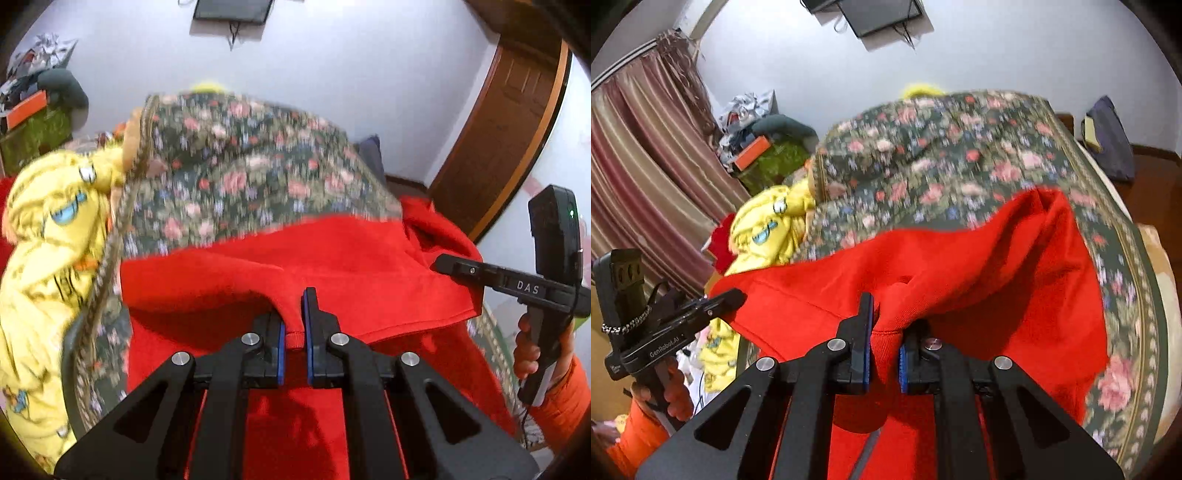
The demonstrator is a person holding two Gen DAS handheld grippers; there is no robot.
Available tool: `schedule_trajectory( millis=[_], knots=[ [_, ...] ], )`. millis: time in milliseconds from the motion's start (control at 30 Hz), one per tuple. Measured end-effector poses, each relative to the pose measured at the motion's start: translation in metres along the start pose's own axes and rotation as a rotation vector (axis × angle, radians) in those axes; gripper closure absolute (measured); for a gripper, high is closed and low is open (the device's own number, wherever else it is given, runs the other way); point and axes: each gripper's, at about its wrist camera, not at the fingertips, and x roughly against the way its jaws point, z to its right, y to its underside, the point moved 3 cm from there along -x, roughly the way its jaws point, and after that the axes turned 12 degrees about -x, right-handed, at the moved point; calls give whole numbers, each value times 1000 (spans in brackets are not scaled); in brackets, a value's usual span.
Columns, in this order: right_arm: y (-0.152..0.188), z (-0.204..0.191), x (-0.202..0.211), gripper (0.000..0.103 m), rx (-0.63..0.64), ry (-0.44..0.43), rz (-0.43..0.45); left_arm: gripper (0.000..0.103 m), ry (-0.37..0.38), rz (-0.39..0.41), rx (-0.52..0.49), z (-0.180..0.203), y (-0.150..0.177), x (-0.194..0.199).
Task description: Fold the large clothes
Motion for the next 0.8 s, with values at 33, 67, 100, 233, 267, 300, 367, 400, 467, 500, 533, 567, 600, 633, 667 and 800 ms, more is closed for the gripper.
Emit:
schedule_trajectory(
  millis=[33,67,100,233,267,300,367,400,467,500,533,567,600,633,667,800],
  knots=[
    [4,3,-5,93,-6,11,-18,96,1,-20,1,1,7,-6],
    [11,9,-12,93,-14,27,-49,96,3,-59,4,2,19,-18],
    [17,15,-20,93,-23,41,-75,95,3,-91,4,3,27,-27],
    [43,37,-45,92,-48,104,-163,90,-16,-219,4,3,65,-62],
    [47,42,-47,92,-56,115,-176,90,-15,-228,14,1,73,-64],
    [52,47,-49,90,-66,120,-186,86,-10,-213,25,-1,78,-61],
    [58,50,-42,88,-70,112,-171,72,-3,-204,34,-5,86,-53],
    [59,50,-37,88,-61,121,-158,63,-8,-207,35,-9,89,-49],
    [58,47,-28,85,-22,148,-148,59,-27,-199,34,-18,94,-37],
    [57,45,-24,83,9,170,-143,59,-37,-195,35,-23,94,-32],
    [55,43,-20,82,40,189,-137,59,-64,-190,37,-32,93,-25],
    [53,42,-15,82,64,203,-126,59,-98,-182,36,-40,91,-19],
    [50,40,-9,82,88,219,-106,59,-122,-175,36,-46,88,-15],
    [47,38,-6,82,103,237,-83,59,-150,-161,39,-55,83,-9],
    [41,35,1,82,122,256,-41,59,-165,-147,42,-63,78,-5],
    [15,17,10,80,171,246,66,59,-198,-107,48,-82,55,-4]
  ],
)
